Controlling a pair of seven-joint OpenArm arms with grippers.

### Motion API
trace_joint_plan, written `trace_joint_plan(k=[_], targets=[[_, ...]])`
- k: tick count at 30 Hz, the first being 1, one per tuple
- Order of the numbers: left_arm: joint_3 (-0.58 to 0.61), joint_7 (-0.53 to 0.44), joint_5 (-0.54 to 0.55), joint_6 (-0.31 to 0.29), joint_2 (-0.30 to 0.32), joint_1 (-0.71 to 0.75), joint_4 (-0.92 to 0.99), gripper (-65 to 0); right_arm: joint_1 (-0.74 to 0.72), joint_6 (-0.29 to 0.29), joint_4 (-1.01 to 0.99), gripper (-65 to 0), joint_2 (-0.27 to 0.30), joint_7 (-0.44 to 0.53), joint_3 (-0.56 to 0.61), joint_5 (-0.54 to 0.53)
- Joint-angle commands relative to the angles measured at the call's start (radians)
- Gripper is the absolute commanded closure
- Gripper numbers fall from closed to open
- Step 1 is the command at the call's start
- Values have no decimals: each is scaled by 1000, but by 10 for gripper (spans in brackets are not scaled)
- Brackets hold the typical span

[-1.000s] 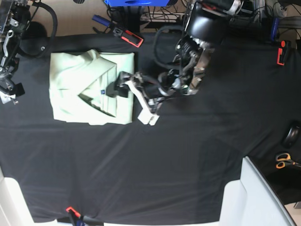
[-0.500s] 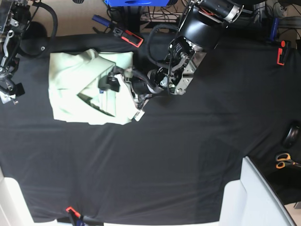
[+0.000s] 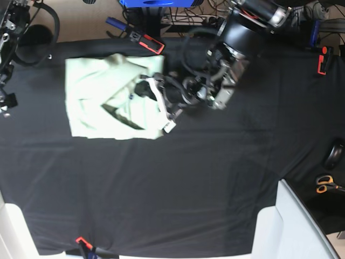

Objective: Fold the T-shirt properly
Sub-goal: 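Drag the folded shirt with the left gripper toward the table center, then release the shirt and smooth its edge with the left gripper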

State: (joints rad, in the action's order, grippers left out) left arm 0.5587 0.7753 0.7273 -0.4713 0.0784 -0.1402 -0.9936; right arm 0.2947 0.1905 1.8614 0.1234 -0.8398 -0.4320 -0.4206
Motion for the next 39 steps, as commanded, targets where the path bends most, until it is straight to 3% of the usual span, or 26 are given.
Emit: trace_joint_plan(k=[1,7,10,16,20,30,39], targets=[[-6,48,-62,36,36,-14,-29,0,7,-4,17,-489,12,17,-11,9],[-1,184,-65,36,133,-152,-90,0,11,-4,17,-489,12,17,-11,9],[10,257,-139,36,151,-221,-92,0,13,-4,17,-489,12,17,-12,9],[295,292,-418,35,139,-307,-64,0,13,-4,17,-489,6,17,-9,9],[367,286,-538,35,70,-333,49,0,14,-4,17,-489,5,17,-8,9],[363,100,-1038,36,-75,-321,193,0,31,-4,17,-489,5,18,-12,9],[361,-92,-1216,36,-168,-318,173,0,33,-4,17,-489,6,18,-14,9]])
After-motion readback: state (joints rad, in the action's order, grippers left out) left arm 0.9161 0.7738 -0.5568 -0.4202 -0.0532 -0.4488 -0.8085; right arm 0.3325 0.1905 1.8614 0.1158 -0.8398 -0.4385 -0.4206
